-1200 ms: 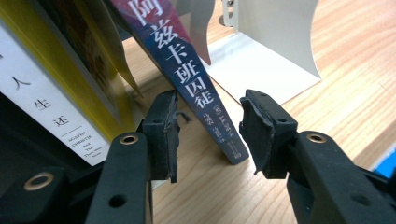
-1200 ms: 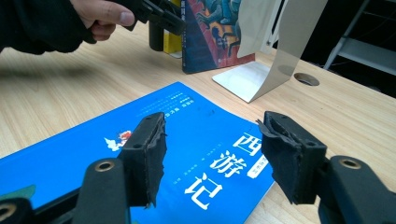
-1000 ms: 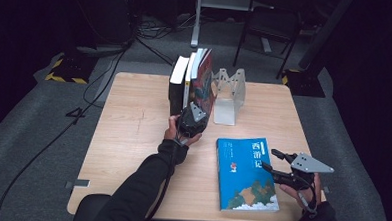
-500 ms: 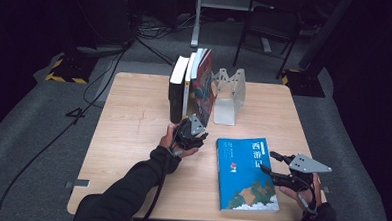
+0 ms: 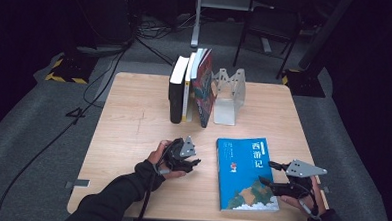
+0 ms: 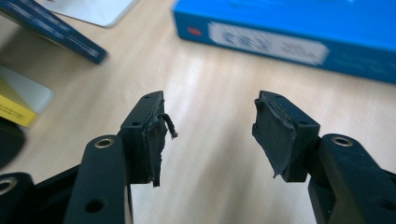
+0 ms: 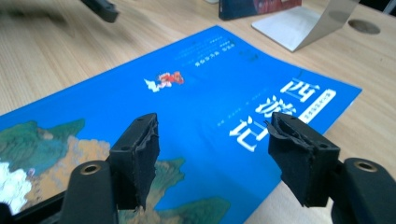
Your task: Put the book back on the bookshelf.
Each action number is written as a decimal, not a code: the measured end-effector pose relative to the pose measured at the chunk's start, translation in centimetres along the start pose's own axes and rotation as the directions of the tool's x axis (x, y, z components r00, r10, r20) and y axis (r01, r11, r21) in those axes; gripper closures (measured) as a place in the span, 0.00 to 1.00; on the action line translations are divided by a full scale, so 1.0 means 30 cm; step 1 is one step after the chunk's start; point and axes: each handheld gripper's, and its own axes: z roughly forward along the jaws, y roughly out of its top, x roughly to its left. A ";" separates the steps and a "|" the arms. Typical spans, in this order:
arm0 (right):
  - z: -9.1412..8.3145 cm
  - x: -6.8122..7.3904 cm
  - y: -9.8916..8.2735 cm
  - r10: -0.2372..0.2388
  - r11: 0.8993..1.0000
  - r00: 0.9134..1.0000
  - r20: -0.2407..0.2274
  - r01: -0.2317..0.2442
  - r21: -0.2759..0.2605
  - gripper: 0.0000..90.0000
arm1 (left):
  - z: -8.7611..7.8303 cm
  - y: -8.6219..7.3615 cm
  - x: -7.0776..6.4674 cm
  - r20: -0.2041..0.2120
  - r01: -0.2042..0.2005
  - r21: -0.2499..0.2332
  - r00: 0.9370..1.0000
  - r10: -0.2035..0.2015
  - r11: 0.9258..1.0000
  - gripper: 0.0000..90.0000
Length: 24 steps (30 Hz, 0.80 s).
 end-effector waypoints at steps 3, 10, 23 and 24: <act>-0.012 -0.001 -0.011 0.009 1.000 1.000 0.000 -0.009 0.010 0.36 | -0.011 -0.028 -0.022 0.034 -0.022 0.021 0.999 0.022 1.000 0.47; -0.046 -0.002 -0.042 0.017 0.999 0.999 -0.031 -0.016 0.047 0.33 | -0.042 -0.092 -0.061 0.105 -0.038 0.049 0.994 0.033 0.998 0.44; -0.122 -0.016 -0.140 0.051 0.989 0.998 -0.038 -0.046 0.137 0.35 | -0.066 -0.146 -0.103 0.173 -0.022 0.058 0.985 0.011 0.998 0.37; -0.129 -0.019 -0.149 0.057 0.989 0.998 -0.037 -0.052 0.136 0.36 | -0.066 -0.146 -0.104 0.173 -0.019 0.057 0.985 0.009 0.998 0.37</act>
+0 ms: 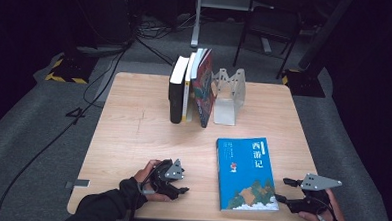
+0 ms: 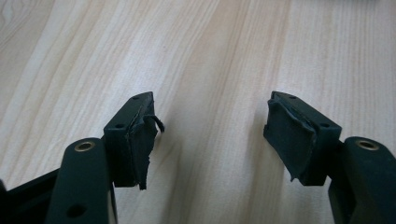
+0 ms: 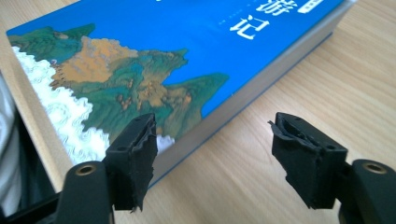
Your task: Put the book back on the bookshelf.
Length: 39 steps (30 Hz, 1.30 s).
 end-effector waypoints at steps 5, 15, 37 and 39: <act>0.014 -0.010 -0.058 0.018 0.999 1.000 0.011 -0.018 0.040 0.36 | 0.010 -0.010 0.010 0.040 0.030 -0.021 0.999 -0.029 0.999 0.32; 0.033 0.005 -0.077 -0.038 0.998 0.999 -0.027 0.039 0.050 0.49 | 0.020 -0.024 0.002 0.039 0.037 -0.060 0.999 -0.035 0.998 0.24; 0.185 0.150 0.081 -0.129 0.991 0.986 -0.106 0.132 0.017 0.30 | 0.001 -0.020 -0.030 0.031 0.040 -0.004 0.999 -0.040 0.999 0.21; 0.194 0.159 0.090 -0.127 0.991 0.987 -0.095 0.129 0.019 0.30 | 0.008 -0.014 -0.033 0.038 0.034 -0.004 0.999 -0.034 0.999 0.20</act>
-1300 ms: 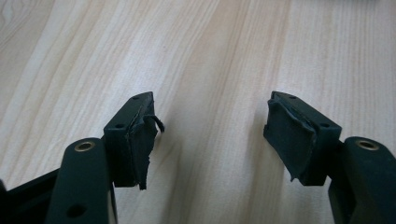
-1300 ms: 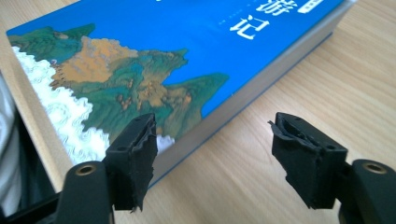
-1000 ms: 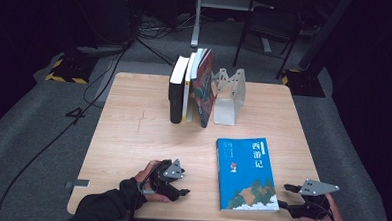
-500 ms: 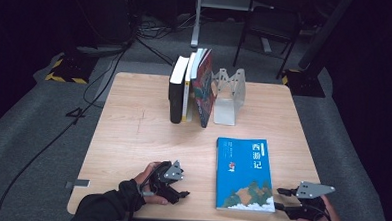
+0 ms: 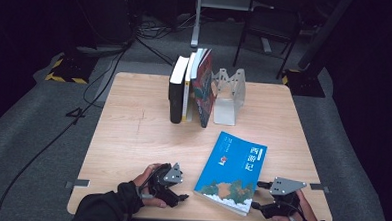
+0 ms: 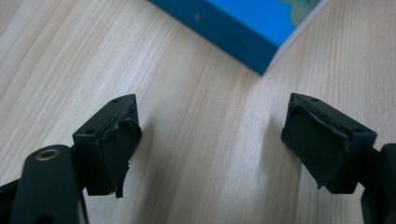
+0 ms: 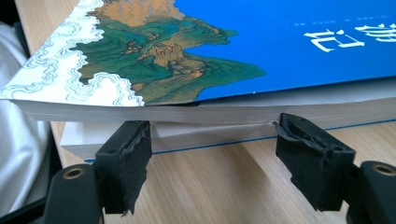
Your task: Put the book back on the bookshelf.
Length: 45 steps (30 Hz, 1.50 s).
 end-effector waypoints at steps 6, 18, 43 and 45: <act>-0.003 0.000 0.009 0.032 0.999 0.998 0.050 -0.031 -0.011 0.30 | 0.031 0.022 0.005 0.009 -0.005 -0.021 1.000 0.005 1.000 0.16; -0.036 0.005 0.053 0.001 0.997 0.992 0.130 0.009 -0.078 0.26 | 0.060 0.044 0.041 -0.011 0.001 -0.025 1.000 -0.001 1.000 0.05; 0.002 0.012 0.173 -0.061 0.986 0.971 0.231 0.095 -0.137 0.23 | -0.007 0.081 0.078 -0.030 -0.014 -0.060 0.999 0.012 0.998 0.19; 0.002 0.007 0.182 -0.054 0.984 0.971 0.233 0.091 -0.153 0.23 | -0.003 0.103 0.048 -0.027 -0.037 -0.074 0.999 0.035 0.997 0.19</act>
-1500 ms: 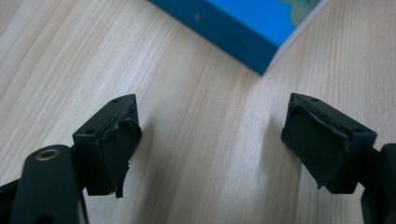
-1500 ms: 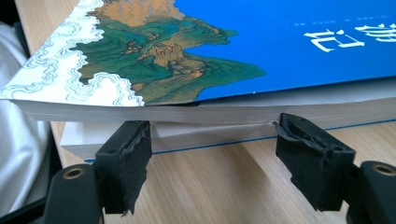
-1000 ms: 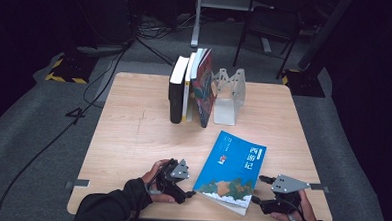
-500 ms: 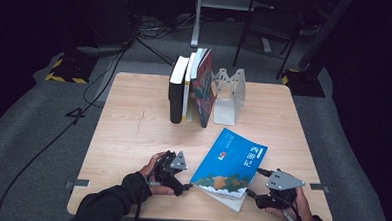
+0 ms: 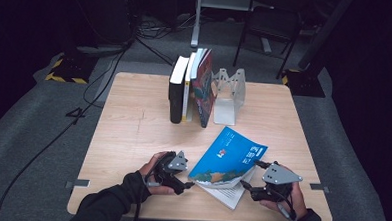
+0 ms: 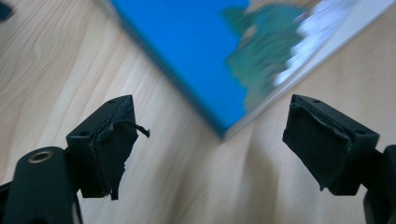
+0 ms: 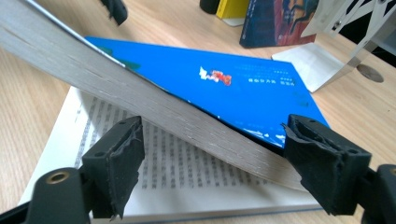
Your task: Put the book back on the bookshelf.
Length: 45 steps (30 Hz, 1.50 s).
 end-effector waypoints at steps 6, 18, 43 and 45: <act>0.008 -0.007 0.021 0.006 1.000 1.000 0.010 -0.006 -0.017 0.23 | 0.038 0.085 -0.071 0.003 -0.048 -0.036 0.999 0.048 0.998 0.22; 0.022 -0.028 0.055 -0.011 1.000 1.000 -0.004 0.011 -0.011 0.22 | 0.143 0.186 -0.117 -0.023 -0.099 -0.034 0.995 0.099 0.994 0.41; 0.107 -0.047 0.017 -0.058 0.997 0.995 -0.079 0.062 0.056 0.31 | -0.016 0.073 0.012 -0.058 -0.112 -0.071 0.992 0.108 0.991 0.77; 0.127 -0.053 0.018 -0.054 0.996 0.994 -0.090 0.060 0.060 0.32 | -0.032 0.059 0.020 -0.056 -0.108 -0.069 0.993 0.105 0.992 0.76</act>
